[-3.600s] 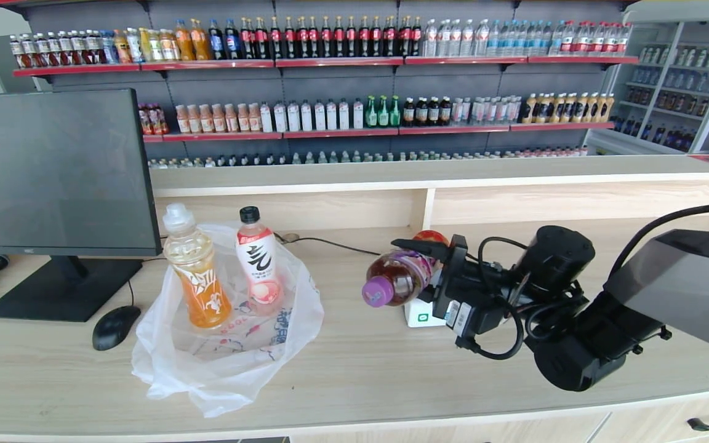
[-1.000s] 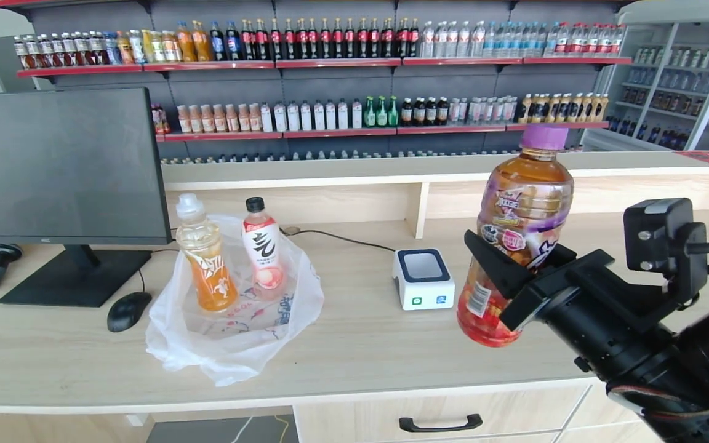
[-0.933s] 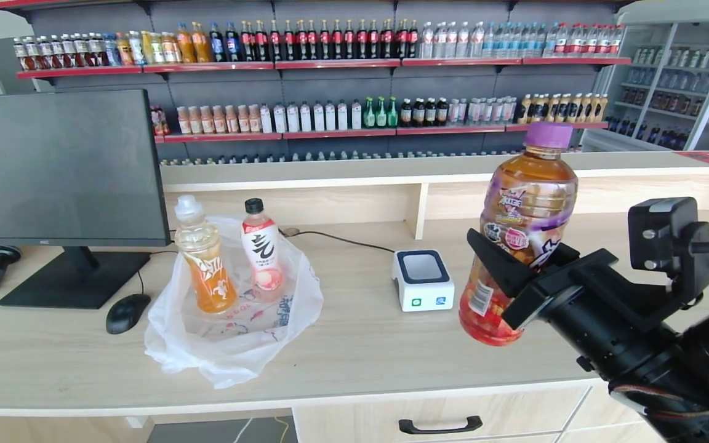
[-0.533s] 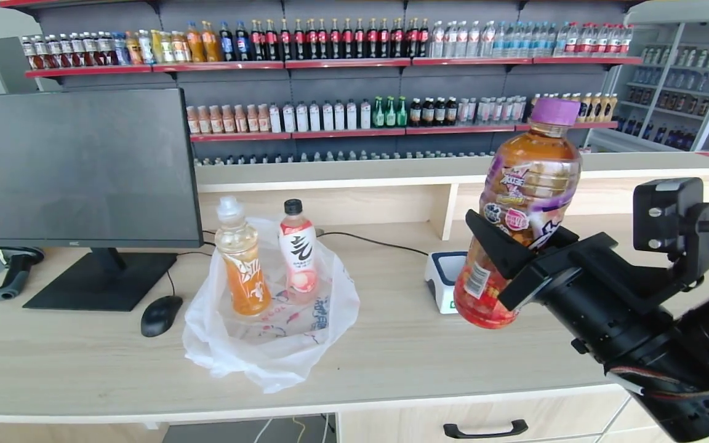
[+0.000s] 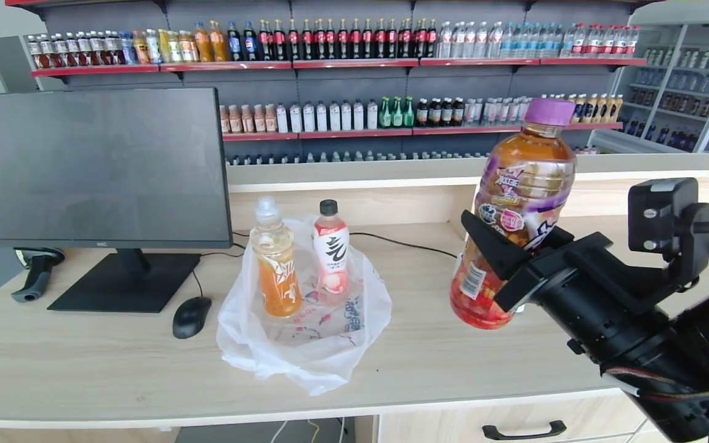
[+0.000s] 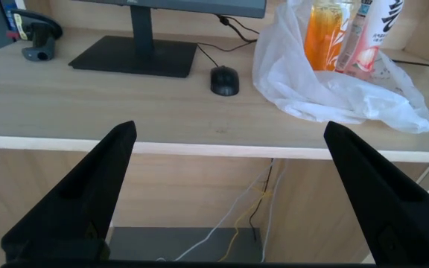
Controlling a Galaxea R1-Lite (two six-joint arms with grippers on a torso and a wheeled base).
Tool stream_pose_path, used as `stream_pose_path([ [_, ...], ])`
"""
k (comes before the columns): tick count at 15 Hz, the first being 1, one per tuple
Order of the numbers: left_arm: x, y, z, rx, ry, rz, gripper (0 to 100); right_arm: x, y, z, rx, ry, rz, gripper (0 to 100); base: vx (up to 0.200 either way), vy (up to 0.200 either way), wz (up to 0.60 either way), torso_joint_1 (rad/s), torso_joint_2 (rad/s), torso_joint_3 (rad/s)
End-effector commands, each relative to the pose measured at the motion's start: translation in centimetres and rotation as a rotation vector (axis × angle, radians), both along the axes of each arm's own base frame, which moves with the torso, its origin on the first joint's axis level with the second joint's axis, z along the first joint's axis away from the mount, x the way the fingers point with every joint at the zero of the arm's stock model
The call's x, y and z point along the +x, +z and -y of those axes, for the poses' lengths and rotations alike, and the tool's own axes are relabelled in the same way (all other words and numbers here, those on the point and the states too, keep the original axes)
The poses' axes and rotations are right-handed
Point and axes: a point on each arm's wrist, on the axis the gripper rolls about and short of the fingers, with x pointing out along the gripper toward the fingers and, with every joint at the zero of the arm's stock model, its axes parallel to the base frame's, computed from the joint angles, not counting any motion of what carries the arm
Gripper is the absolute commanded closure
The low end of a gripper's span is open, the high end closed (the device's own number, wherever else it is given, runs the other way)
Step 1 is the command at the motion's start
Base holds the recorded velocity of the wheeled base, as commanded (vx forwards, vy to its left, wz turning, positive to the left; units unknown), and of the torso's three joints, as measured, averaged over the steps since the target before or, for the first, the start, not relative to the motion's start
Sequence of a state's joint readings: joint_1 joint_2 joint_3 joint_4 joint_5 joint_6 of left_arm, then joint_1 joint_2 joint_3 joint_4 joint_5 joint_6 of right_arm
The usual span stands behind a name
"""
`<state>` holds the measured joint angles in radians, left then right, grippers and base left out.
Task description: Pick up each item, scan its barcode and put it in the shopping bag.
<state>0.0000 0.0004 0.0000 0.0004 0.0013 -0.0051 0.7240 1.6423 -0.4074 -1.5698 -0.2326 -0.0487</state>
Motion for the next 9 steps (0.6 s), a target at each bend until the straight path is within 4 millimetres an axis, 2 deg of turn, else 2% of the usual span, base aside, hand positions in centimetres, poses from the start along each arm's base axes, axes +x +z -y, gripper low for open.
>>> stream_pose_path([
  [1,0.0,0.0,0.0,-0.001,0.0,0.001,0,0.09,-0.14,-0.02,-0.002,-0.003,-0.005,100,0.0,0.0,0.0,0.0,0.0,0.0],
  [4,0.0,0.0,0.0,-0.001,0.002,0.001,0,0.19,-0.15,-0.05,0.005,-0.004,-0.008,100,0.0,0.0,0.0,0.0,0.0,0.0],
  [9,0.0,0.0,0.0,-0.001,0.0,0.001,0,0.37,-0.36,0.19,0.004,-0.014,-0.018,100,0.0,0.0,0.6,0.001,0.0,0.003],
])
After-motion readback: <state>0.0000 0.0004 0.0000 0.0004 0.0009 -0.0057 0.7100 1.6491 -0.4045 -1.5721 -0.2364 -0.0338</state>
